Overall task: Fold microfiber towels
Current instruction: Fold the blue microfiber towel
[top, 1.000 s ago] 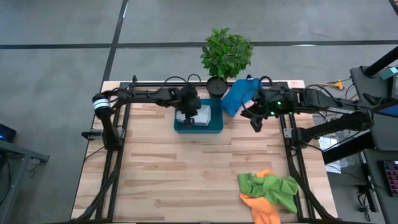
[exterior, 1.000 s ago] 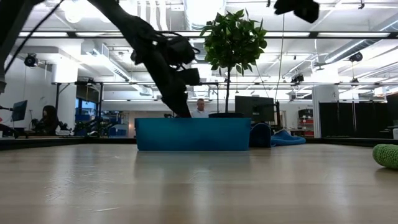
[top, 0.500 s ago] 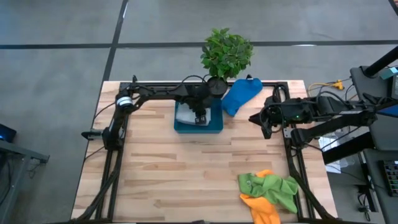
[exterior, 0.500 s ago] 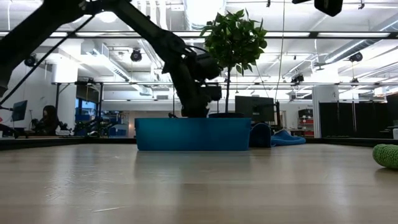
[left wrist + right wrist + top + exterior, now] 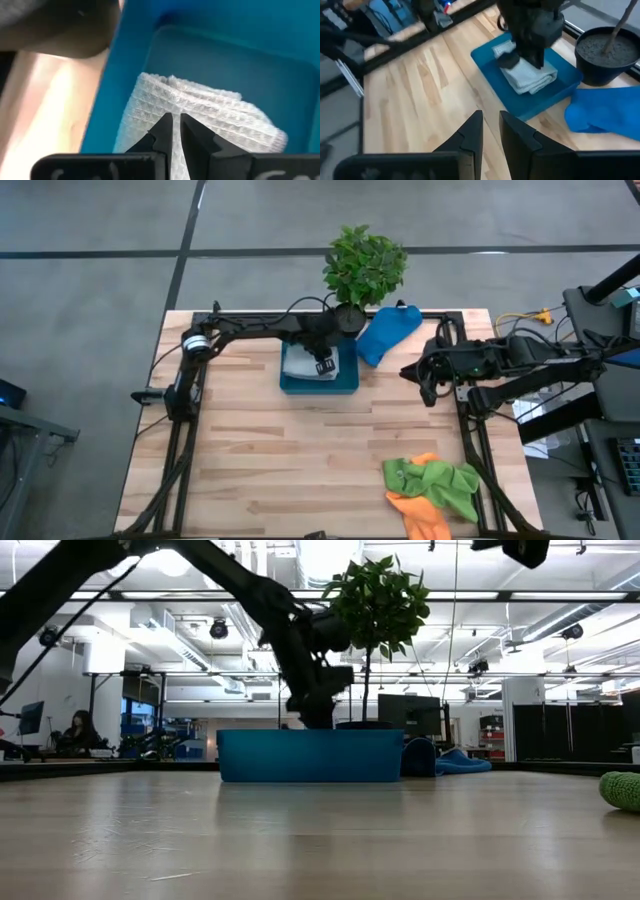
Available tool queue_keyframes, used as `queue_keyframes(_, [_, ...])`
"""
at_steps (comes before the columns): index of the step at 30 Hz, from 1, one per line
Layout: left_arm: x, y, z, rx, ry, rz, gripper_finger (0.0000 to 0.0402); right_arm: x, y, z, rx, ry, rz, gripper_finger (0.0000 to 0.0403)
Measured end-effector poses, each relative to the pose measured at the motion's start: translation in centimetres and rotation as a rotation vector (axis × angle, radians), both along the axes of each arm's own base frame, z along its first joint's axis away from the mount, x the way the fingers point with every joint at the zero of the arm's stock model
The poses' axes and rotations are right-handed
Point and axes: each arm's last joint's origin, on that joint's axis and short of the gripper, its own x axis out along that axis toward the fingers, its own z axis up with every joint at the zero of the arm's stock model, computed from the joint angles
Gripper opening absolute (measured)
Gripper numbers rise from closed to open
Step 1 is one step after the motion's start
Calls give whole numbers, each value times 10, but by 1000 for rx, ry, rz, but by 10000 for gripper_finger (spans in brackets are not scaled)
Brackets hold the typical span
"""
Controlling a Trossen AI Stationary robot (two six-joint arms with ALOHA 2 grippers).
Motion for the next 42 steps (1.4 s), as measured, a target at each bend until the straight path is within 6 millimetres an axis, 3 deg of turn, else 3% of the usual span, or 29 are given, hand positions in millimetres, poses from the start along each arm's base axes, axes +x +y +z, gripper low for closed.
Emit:
queue_keyframes(7, [-22, -30, 46, -44, -67, -80, 21, 0, -1, -55, 4, 70, -44, 59])
queue_keyframes(13, [-48, -75, 71, -89, -131, -150, 21, 9, 1, -121, 101, -125, -81, 59])
queue_keyframes(17, [-66, -104, 67, -132, -136, -157, 21, 12, 0, -162, 86, -168, -91, 59])
queue_keyframes(22, [-85, -133, 49, -213, -140, -110, 21, 7, -8, -199, -41, -59, -205, 65])
queue_keyframes(28, [-105, -158, 31, -293, -201, -67, 21, 12, -23, -216, -115, 11, -259, 141])
queue_keyframes(34, [-118, -168, 31, -301, -400, -62, 21, 31, -41, -216, -251, 23, -279, 234])
queue_keyframes(42, [-138, -167, 46, -250, -553, -71, 21, 76, -77, -222, -347, 204, -358, 253])
